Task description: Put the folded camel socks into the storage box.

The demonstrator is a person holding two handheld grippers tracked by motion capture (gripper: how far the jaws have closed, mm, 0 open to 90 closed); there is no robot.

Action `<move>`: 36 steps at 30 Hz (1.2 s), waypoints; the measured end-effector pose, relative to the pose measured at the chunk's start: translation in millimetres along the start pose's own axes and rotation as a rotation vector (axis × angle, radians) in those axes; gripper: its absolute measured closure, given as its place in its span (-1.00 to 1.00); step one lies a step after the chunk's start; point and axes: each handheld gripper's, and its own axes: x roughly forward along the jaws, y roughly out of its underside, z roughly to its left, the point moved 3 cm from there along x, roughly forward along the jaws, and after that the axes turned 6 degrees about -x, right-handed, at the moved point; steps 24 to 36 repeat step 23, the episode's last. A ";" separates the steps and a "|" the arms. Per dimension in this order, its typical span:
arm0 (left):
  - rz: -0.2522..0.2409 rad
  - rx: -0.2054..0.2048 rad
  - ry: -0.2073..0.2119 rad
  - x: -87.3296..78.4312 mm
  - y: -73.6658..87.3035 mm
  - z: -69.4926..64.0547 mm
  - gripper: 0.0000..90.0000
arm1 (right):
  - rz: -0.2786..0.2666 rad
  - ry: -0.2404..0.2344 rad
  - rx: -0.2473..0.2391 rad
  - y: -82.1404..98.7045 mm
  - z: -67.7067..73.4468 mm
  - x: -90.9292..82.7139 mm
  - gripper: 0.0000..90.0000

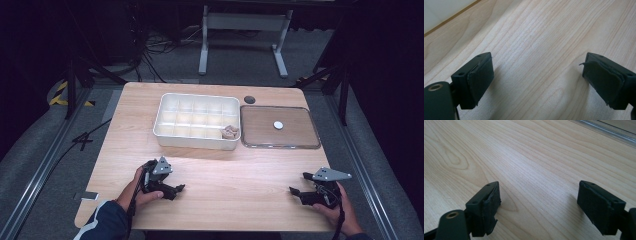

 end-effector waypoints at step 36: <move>0.003 0.005 -0.001 0.0 -0.3 0.3 -0.78 | 0.003 0.007 0.008 -1.0 -0.8 1.3 -0.60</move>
